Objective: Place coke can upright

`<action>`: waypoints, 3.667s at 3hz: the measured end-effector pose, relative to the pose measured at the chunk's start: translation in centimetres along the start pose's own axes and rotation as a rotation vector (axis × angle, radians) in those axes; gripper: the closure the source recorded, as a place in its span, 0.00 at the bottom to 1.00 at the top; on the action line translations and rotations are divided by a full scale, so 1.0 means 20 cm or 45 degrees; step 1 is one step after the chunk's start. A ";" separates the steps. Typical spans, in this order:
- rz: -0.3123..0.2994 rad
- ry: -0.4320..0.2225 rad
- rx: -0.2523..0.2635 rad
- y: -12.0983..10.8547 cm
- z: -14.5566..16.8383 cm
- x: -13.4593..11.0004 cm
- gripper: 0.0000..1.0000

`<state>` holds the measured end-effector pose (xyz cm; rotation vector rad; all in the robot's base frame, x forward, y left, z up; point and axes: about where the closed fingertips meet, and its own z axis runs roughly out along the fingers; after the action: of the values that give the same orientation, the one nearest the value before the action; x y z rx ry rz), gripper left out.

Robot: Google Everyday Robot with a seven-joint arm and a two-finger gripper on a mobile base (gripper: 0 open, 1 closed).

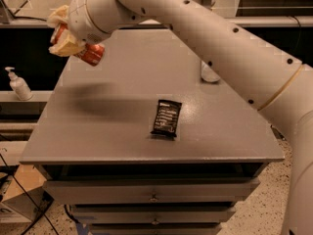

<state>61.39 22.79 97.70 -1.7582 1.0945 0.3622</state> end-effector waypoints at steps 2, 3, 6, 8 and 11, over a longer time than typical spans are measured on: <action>-0.012 -0.092 0.058 -0.03 -0.09 0.08 1.00; 0.056 -0.145 0.139 -0.05 -0.14 0.13 1.00; 0.202 -0.296 0.328 -0.13 -0.25 0.28 1.00; 0.289 -0.301 0.411 -0.13 -0.34 0.40 1.00; 0.368 -0.349 0.592 -0.10 -0.46 0.49 1.00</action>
Offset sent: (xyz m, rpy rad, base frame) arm 0.0205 -0.0440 0.0042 0.1506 -0.0275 -0.0197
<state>66.20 10.20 96.53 -1.1094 1.1262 0.4662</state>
